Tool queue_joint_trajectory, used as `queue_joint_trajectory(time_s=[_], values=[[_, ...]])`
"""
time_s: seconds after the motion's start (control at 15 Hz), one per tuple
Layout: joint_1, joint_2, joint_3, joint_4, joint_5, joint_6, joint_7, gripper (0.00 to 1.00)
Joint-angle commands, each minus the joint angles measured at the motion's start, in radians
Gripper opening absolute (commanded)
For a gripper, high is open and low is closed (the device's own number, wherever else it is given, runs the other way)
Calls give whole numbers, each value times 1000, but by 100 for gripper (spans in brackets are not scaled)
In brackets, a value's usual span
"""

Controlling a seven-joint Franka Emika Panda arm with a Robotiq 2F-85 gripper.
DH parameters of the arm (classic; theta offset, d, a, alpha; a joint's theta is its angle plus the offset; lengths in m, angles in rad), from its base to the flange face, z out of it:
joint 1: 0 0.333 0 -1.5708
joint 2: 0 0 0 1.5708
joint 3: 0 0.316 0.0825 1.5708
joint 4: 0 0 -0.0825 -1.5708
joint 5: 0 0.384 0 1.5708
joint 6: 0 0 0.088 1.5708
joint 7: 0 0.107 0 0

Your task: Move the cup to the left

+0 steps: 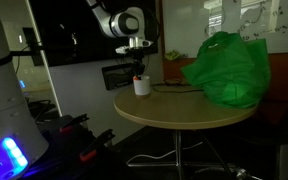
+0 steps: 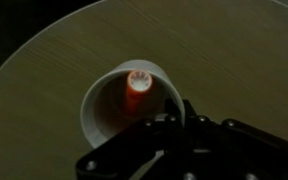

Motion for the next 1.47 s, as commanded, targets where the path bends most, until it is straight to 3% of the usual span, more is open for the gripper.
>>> queue_joint_trajectory(time_s=[0.0, 0.73, 0.8, 0.87, 1.0, 1.4], values=[[30, 27, 12, 35, -3, 28, 11, 3], [142, 194, -22, 188, -132, 67, 29, 3], [148, 197, -27, 187, -140, 80, 32, 13], [151, 194, -30, 182, -147, 91, 28, 36], [153, 179, -34, 168, -154, 121, 25, 41], [103, 47, -10, 109, -119, 31, -50, 85]])
